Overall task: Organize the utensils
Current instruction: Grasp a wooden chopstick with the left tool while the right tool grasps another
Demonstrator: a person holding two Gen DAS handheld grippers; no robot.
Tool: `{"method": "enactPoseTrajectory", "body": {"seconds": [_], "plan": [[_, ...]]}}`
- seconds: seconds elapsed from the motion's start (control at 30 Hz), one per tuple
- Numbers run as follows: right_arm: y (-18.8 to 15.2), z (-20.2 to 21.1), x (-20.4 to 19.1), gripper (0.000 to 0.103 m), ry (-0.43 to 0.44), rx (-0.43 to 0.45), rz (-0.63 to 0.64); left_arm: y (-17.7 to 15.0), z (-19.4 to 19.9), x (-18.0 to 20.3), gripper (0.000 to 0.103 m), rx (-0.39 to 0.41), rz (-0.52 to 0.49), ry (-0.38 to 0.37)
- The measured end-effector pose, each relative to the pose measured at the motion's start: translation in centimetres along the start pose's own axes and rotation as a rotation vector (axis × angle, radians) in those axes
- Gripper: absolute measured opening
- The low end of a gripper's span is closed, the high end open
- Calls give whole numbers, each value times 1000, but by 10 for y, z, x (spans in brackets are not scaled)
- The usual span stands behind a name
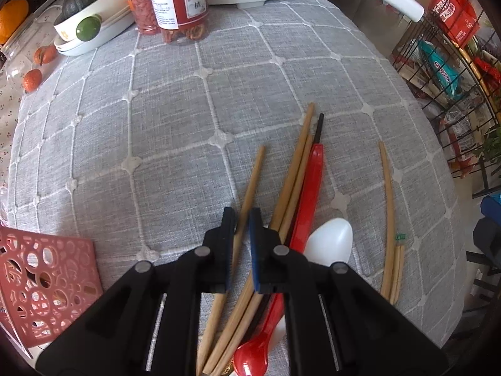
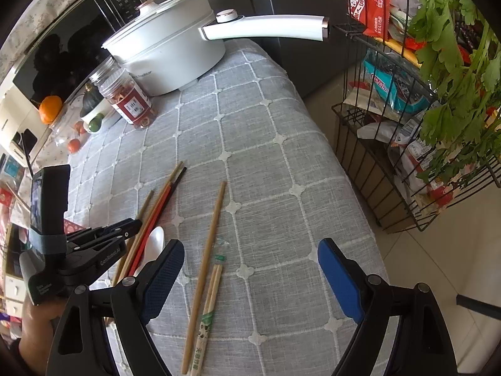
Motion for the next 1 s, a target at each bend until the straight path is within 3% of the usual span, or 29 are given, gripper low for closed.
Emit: {"method": "enactPoseTrajectory", "body": {"seconds": [0.2,0.43,0.6,0.77,0.9,1.0], "plan": [[1,-10,0,88,4,-27,-14,-8,23,12,9,74,-69,52],[3,-29,-4,88,21,-54,-32,-35,97,3,7,211,-87,4],[9,-46,-18,88,80,-60,-23,-69,139,-13,7,284,-79,-32],[11,-61,-38,72,19,-55,54,-98,167,-35,7,333,-36,-76],[11,-75,-48,54,-35,-72,89,-116,174,-54,7,377,7,-90],[10,-81,-55,47,-93,-60,111,-120,176,-68,7,383,59,-138]]}}
Point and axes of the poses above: each gripper's, at about its wrist camera, not at the fingertips, and z roughly against the way its jaws point, x to its right, y to its top, the point moved 5 cm from there along -z, roughly the way its jaws point, and after that the axes turned 7 degrees about -x, right-handed, at the moved point
